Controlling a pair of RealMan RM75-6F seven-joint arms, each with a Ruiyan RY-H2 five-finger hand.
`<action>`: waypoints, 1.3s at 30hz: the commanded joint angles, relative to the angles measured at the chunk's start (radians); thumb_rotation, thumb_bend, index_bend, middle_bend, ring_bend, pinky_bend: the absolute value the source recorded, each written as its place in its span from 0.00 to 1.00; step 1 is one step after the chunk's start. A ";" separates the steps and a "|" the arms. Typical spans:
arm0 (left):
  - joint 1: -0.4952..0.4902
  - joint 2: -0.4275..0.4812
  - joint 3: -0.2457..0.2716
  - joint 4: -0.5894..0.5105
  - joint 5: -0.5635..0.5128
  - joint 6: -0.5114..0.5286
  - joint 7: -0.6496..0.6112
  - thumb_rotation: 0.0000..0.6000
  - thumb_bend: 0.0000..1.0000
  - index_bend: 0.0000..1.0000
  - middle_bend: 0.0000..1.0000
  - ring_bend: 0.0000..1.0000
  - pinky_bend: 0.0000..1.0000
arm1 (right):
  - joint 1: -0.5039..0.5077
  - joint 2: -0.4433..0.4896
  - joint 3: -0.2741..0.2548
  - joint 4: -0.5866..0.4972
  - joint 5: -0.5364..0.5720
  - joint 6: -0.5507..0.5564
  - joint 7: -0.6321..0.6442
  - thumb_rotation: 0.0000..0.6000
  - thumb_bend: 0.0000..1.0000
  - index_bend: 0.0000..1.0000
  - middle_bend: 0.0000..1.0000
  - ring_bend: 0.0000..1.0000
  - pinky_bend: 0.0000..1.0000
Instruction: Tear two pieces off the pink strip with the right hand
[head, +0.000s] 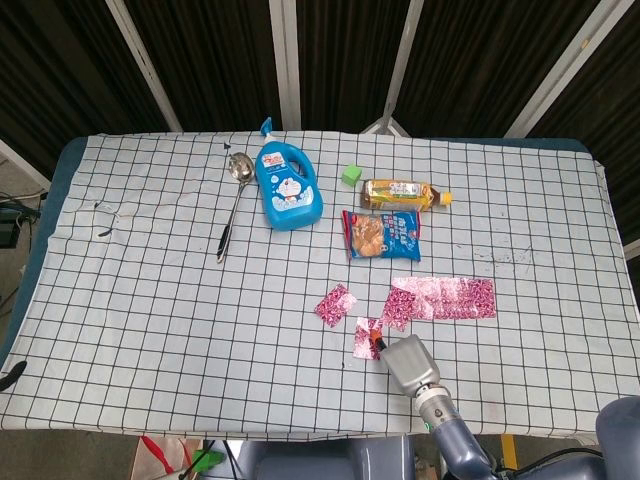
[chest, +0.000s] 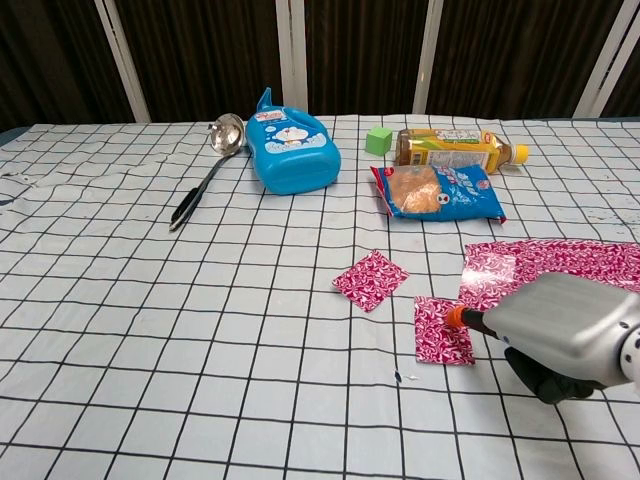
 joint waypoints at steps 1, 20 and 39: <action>-0.001 0.000 0.001 -0.001 0.001 -0.001 0.002 1.00 0.28 0.16 0.00 0.00 0.08 | -0.007 -0.004 -0.015 -0.004 -0.016 0.000 0.002 1.00 0.84 0.12 0.84 0.88 0.71; 0.002 -0.001 0.002 -0.001 0.006 0.005 0.000 1.00 0.28 0.16 0.00 0.00 0.08 | -0.054 0.020 -0.069 -0.092 -0.141 0.047 -0.002 1.00 0.84 0.12 0.84 0.88 0.71; 0.011 0.004 0.005 0.010 0.025 0.025 -0.031 1.00 0.28 0.16 0.00 0.00 0.08 | -0.261 0.272 0.097 0.060 -0.481 0.174 0.798 1.00 0.67 0.00 0.16 0.27 0.21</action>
